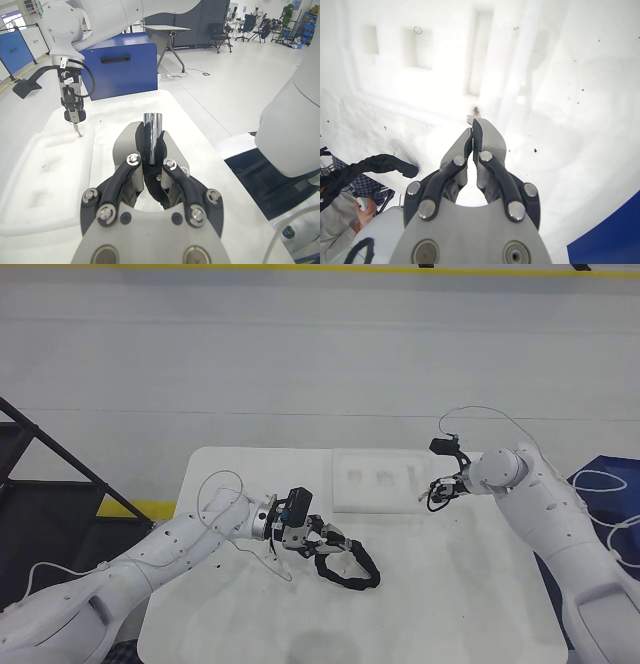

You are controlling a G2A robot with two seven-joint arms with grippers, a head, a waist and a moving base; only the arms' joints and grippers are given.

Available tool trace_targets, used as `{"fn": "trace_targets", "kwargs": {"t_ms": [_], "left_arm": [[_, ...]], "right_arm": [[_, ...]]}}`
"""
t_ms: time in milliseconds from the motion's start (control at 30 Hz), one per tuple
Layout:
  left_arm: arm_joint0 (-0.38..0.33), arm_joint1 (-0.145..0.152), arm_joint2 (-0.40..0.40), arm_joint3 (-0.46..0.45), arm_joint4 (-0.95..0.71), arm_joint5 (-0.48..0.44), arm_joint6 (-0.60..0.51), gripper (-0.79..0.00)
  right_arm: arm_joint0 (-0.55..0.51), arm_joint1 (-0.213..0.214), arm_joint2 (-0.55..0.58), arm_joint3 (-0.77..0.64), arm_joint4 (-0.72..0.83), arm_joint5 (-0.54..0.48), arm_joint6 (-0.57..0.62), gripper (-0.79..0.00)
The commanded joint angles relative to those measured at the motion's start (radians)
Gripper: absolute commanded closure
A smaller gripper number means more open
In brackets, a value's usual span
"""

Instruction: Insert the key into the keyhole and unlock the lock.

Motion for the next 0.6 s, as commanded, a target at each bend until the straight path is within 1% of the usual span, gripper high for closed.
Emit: {"fn": "trace_targets", "kwargs": {"t_ms": [0, 300, 467, 500, 533, 567], "left_arm": [[0.000, 0.000, 0.000, 0.000, 0.000, 0.000, 0.000, 0.000], [0.000, 0.000, 0.000, 0.000, 0.000, 0.000, 0.000, 0.000], [0.000, 0.000, 0.000, 0.000, 0.000, 0.000, 0.000, 0.000], [0.000, 0.000, 0.000, 0.000, 0.000, 0.000, 0.000, 0.000], [0.000, 0.000, 0.000, 0.000, 0.000, 0.000, 0.000, 0.000], [0.000, 0.000, 0.000, 0.000, 0.000, 0.000, 0.000, 0.000]], "right_arm": [[0.005, -0.006, -0.007, 0.008, -0.002, 0.000, -0.002, 0.000], [0.021, -0.031, -0.037, 0.052, -0.015, -0.004, -0.005, 0.000], [0.021, -0.034, -0.039, 0.058, -0.028, -0.038, -0.018, 0.000], [0.021, -0.033, -0.040, 0.057, -0.038, -0.049, -0.018, -0.022], [0.021, -0.032, -0.043, 0.049, -0.051, -0.067, -0.021, -0.228], [0.020, -0.030, -0.042, 0.044, -0.062, -0.080, -0.024, -0.320]]}}
